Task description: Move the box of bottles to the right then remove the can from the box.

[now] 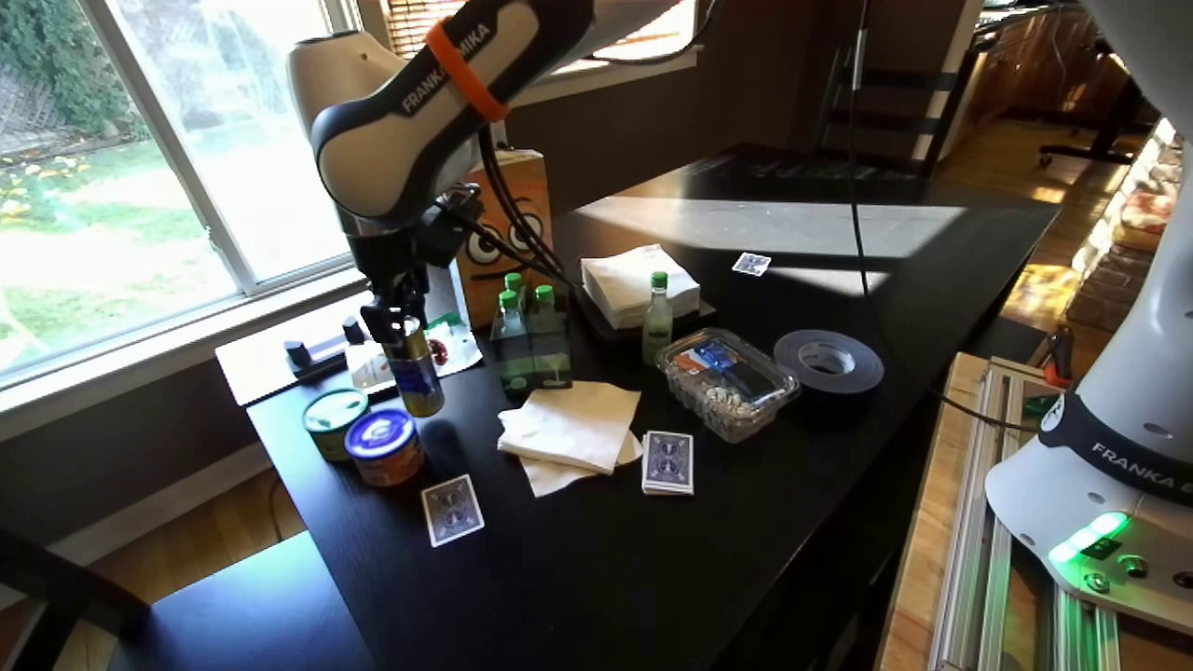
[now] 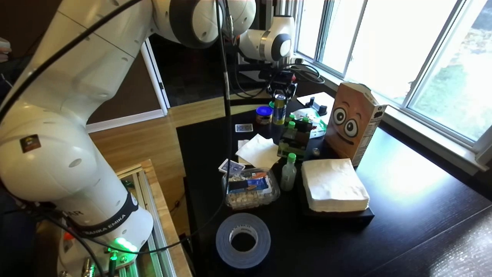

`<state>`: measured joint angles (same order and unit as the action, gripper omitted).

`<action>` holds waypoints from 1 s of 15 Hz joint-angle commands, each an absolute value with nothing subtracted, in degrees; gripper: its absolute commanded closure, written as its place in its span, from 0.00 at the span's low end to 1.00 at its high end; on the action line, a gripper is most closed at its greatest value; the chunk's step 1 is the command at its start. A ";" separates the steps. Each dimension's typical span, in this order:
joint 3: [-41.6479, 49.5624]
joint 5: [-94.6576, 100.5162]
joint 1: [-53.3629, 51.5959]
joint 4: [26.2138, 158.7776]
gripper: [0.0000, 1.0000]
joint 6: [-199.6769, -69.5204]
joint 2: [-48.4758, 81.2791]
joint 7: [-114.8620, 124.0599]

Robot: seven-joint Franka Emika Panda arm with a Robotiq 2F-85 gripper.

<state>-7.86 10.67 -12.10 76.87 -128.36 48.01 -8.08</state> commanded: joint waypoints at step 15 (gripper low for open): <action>-8.66 7.72 -10.69 69.49 0.00 -115.89 48.15 -11.39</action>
